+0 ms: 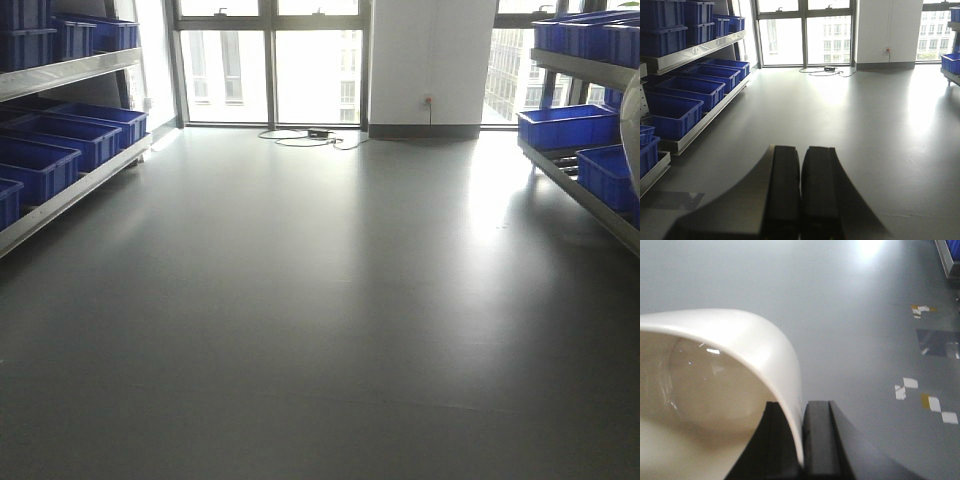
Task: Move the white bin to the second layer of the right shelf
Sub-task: 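Turn the base toward the roller shelf holding blue bins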
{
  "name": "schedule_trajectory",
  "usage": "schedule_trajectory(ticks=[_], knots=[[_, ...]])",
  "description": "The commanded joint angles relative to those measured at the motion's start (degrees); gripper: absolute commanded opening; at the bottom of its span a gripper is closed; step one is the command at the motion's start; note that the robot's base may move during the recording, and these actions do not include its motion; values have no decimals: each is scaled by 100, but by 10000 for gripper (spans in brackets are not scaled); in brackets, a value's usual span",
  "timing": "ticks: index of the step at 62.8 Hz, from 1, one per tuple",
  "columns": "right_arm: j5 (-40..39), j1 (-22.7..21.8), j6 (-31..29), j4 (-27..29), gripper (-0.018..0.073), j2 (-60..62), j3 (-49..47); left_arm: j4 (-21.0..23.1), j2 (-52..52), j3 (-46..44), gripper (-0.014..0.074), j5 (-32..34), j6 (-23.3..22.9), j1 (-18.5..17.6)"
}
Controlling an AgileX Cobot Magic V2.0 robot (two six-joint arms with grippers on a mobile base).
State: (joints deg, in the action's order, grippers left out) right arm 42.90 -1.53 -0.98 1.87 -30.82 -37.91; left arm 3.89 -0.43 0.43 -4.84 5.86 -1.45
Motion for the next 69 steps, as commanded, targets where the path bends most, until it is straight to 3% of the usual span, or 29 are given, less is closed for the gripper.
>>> schedule_trajectory(ticks=[1, 69], knots=[[-518, -35, 0, 14, 55, -21, -167, 35, -75, 211, 85, 484, -15, -33], [-518, -35, 0, 14, 55, -21, -167, 35, -75, 211, 85, 484, -15, -33]])
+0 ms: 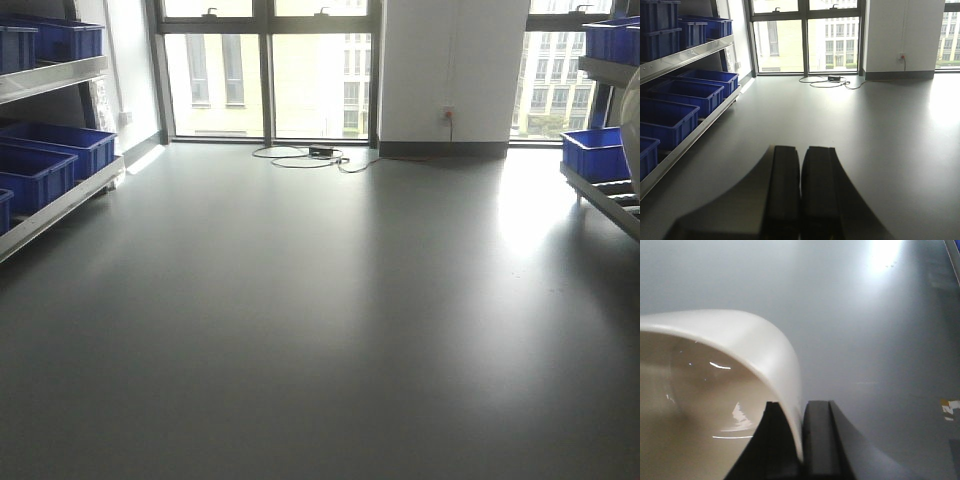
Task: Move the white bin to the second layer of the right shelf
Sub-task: 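Turn the base toward the roller shelf holding blue bins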
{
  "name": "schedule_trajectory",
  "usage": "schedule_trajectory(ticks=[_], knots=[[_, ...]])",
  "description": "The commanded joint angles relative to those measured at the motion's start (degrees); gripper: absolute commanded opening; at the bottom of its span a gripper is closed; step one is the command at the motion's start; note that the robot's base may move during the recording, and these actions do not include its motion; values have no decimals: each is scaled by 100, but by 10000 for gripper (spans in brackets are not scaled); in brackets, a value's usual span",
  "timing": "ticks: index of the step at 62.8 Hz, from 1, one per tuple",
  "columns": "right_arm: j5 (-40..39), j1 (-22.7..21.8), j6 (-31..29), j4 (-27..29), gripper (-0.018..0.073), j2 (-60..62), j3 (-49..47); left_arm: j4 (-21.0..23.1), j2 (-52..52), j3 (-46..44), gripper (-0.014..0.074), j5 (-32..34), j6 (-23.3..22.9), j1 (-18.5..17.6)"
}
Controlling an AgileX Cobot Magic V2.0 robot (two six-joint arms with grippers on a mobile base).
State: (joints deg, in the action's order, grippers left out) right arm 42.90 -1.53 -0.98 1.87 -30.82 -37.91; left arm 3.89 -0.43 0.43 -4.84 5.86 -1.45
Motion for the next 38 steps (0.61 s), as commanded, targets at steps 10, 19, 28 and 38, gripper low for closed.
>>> schedule_trajectory(ticks=[10, 19, 28, 38], knots=[[-518, -35, 0, 14, 55, -21, -167, 35, -75, 211, 85, 484, -15, -33], [-518, -35, 0, 14, 55, -21, -167, 35, -75, 211, 85, 484, -15, -33], [-518, -35, 0, 14, 55, -21, -167, 35, -75, 211, 85, 484, -15, -33], [-518, -35, 0, 14, 55, -21, -167, 35, -75, 211, 85, 484, -15, -33]])
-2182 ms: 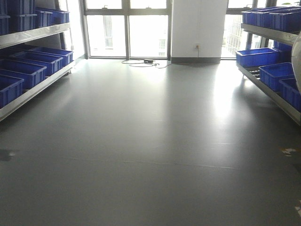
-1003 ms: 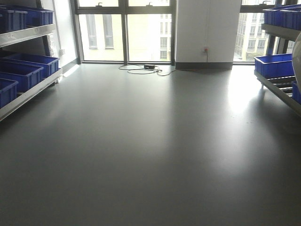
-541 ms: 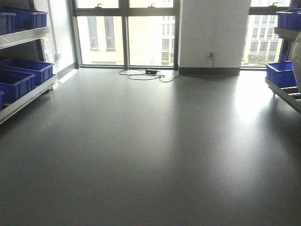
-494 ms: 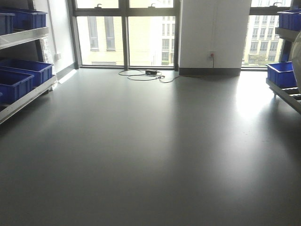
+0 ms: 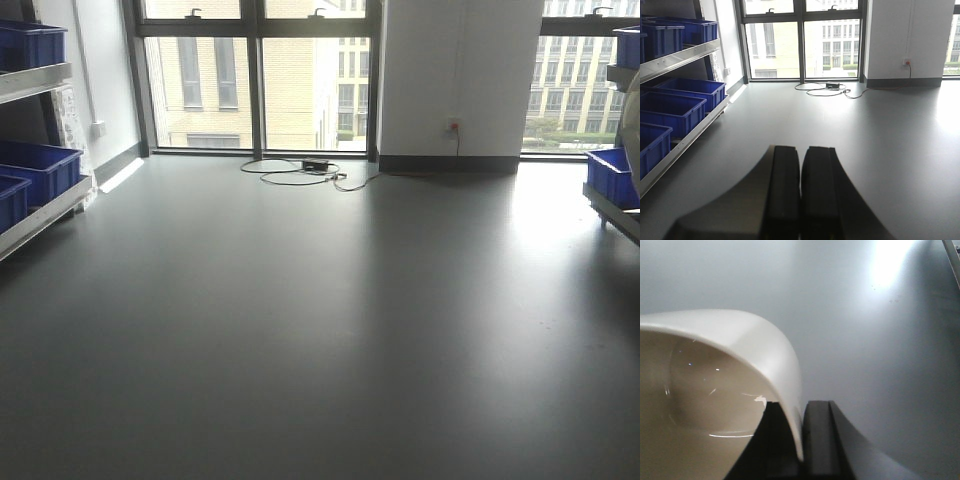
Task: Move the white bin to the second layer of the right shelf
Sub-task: 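Turn the base toward the roller shelf holding blue bins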
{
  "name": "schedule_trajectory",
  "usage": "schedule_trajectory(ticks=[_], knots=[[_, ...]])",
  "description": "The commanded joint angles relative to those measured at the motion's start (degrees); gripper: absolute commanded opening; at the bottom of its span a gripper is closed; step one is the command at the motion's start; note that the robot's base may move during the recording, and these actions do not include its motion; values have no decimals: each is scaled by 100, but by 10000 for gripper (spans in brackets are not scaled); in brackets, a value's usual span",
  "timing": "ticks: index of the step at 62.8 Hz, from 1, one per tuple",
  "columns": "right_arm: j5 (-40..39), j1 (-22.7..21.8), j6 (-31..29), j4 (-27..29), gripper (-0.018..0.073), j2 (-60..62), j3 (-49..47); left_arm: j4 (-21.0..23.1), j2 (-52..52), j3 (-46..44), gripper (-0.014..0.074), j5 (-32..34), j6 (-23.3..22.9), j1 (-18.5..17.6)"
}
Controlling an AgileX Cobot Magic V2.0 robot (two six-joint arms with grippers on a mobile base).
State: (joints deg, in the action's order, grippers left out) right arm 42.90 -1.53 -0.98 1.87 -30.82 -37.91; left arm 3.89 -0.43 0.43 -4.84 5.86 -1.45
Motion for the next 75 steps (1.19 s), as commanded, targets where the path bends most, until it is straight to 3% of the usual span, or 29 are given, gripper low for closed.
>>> schedule_trajectory(ticks=[1, 75], knots=[[-518, -35, 0, 14, 55, -21, -167, 35, -75, 211, 85, 484, -15, -33], [-524, -35, 0, 14, 55, -54, -167, 35, -75, 211, 85, 484, -15, -33]])
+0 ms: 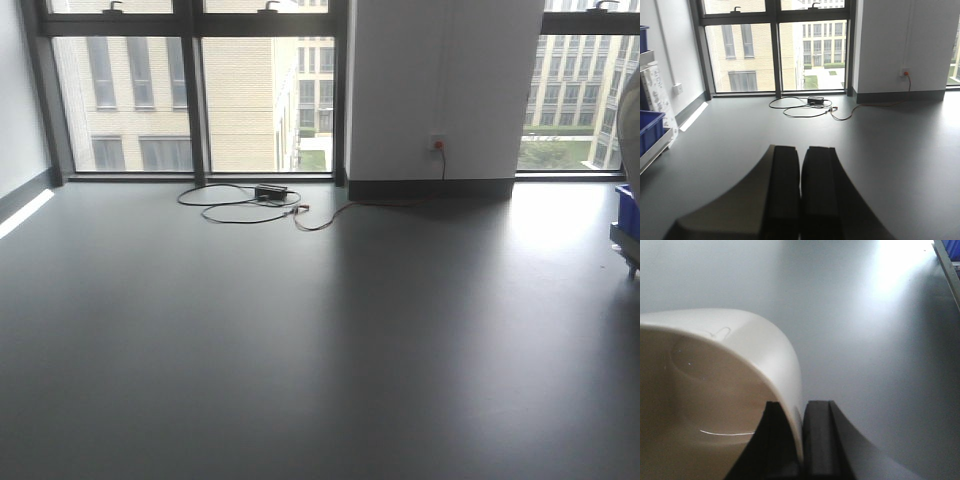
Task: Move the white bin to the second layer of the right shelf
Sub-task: 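Turn the base toward the roller shelf holding blue bins, then approach the roller shelf and bring the held bin over its lower roller layer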
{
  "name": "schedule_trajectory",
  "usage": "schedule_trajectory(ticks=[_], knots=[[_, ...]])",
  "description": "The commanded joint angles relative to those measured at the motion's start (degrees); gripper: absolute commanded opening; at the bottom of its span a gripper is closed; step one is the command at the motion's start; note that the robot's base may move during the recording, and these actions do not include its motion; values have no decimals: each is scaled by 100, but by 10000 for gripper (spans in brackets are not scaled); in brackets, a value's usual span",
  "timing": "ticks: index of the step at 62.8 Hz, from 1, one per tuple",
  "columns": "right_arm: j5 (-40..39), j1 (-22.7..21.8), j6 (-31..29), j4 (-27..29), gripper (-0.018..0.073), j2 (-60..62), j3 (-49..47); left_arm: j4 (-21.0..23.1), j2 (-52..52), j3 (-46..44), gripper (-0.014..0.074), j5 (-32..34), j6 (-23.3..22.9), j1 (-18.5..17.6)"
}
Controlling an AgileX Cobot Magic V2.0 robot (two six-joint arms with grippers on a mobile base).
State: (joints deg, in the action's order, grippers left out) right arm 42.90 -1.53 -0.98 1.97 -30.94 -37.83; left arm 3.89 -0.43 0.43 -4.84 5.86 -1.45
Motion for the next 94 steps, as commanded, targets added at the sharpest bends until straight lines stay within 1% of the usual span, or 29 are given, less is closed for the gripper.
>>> schedule_trajectory(ticks=[1, 94], knots=[[-524, -35, 0, 4, 55, -43, -176, 35, -75, 211, 85, 484, -15, -33], [-519, -35, 0, 4, 55, -43, -176, 35, -75, 211, 85, 484, -15, -33]])
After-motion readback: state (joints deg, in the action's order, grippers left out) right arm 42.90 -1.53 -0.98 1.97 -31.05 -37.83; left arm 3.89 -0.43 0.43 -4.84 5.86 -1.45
